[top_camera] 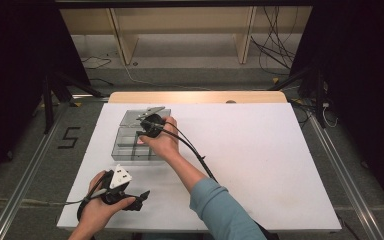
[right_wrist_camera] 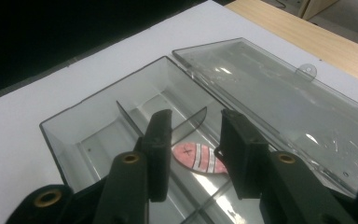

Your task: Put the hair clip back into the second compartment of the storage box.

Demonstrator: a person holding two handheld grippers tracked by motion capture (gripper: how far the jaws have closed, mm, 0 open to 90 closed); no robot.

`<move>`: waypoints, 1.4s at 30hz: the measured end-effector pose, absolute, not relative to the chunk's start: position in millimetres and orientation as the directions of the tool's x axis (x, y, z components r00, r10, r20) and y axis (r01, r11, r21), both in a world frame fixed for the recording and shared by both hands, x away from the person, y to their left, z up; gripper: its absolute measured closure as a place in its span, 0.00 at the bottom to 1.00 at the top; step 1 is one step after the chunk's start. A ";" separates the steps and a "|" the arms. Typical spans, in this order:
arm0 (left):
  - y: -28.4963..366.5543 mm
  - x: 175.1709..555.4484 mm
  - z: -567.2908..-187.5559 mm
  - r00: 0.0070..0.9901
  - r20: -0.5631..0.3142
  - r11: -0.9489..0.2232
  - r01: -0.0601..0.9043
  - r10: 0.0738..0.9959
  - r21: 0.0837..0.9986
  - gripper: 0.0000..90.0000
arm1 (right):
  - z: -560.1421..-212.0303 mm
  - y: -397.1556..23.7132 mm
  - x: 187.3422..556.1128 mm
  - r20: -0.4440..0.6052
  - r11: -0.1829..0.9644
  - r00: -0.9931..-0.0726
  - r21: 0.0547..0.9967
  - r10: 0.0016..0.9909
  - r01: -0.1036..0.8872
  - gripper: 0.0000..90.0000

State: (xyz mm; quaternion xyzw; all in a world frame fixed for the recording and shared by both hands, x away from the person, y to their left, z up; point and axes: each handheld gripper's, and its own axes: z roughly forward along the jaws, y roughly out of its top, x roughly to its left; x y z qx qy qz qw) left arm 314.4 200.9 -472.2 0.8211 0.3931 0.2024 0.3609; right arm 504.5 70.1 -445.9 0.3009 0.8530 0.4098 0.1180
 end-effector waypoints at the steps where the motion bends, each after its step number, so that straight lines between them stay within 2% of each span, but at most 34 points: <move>1: 200.7 314.3 -472.1 0.609 0.049 -0.431 0.499 0.792 0.752 0.02 | -446.1 67.9 503.7 0.051 0.478 -0.789 0.771 0.613 0.421 0.70; 5: 200.5 314.1 -472.2 0.608 0.048 -0.429 0.500 0.793 0.752 0.02 | -444.7 57.9 501.0 0.068 0.465 -0.787 0.774 0.613 0.429 0.63; 17: 200.4 314.1 -472.2 0.604 0.050 -0.428 0.500 0.795 0.753 0.02 | -443.0 27.3 488.8 0.091 0.461 -0.788 0.768 0.609 0.445 0.50; 25: 201.0 314.2 -472.2 0.602 0.052 -0.429 0.503 0.797 0.750 0.02 | -435.8 -3.4 475.3 0.073 0.483 -0.812 0.772 0.578 0.413 0.45; 33: 200.9 314.3 -472.4 0.600 0.055 -0.430 0.503 0.798 0.750 0.02 | -434.5 -66.5 443.7 0.080 0.478 -0.820 0.779 0.567 0.406 0.43; 42: 200.8 314.4 -472.8 0.590 0.052 -0.422 0.511 0.806 0.749 0.02 | -444.0 -170.4 395.2 0.072 0.455 -0.790 0.784 0.610 0.423 0.40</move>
